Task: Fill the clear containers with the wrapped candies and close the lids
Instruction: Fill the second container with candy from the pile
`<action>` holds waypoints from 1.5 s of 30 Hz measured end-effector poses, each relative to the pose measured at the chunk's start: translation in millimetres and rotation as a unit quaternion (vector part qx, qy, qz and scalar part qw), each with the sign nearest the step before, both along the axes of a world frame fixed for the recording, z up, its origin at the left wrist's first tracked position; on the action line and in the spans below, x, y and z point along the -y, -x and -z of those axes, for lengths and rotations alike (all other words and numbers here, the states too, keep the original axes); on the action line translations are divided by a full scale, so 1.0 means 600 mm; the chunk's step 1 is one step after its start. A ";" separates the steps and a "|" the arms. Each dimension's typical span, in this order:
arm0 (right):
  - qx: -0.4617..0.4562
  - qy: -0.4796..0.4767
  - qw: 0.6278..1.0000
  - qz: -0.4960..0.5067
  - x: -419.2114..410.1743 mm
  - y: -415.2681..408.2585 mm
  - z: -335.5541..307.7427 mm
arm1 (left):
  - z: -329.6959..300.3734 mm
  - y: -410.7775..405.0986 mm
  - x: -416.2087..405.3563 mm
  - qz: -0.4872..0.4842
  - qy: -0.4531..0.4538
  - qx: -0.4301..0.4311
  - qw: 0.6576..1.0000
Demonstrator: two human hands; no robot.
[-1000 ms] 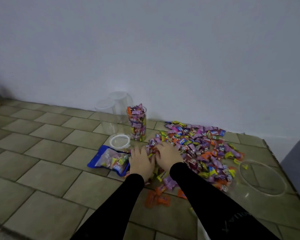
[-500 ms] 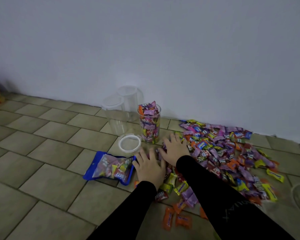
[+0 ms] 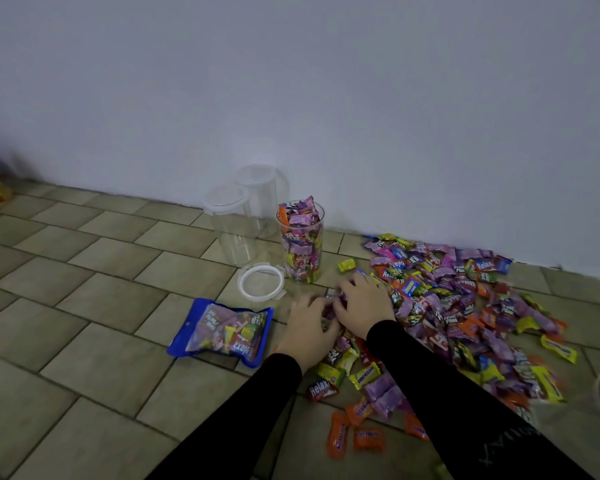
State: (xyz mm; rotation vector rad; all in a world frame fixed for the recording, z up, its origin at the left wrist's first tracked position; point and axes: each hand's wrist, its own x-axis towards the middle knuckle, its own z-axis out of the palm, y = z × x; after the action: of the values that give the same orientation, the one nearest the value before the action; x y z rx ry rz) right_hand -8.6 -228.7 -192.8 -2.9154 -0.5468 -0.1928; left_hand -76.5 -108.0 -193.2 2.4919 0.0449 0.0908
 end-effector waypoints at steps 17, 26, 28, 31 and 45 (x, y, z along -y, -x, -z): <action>-0.051 0.018 0.998 -0.014 0.001 0.017 -0.008 | 0.022 0.025 -0.011 -0.024 -0.176 0.053 0.983; -0.080 -0.006 0.997 0.012 -0.012 0.026 -0.011 | 0.011 0.006 -0.011 -0.014 -0.164 0.031 0.986; -0.077 -0.016 0.997 0.016 -0.014 0.031 -0.010 | 0.009 0.005 -0.012 -0.016 -0.157 0.030 0.987; -0.082 -0.021 0.996 0.023 -0.015 0.035 -0.005 | 0.007 0.005 -0.011 -0.025 -0.168 0.014 0.985; -0.114 -0.250 0.961 0.035 0.004 0.031 -0.020 | 0.001 -0.012 -0.019 -0.023 -0.193 -0.040 0.980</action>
State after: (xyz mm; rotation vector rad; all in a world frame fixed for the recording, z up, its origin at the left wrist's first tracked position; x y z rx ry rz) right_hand -27.4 -231.4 -181.1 -2.4209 -0.3027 0.0011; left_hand -69.4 -96.6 -194.0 2.8818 0.1298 0.0190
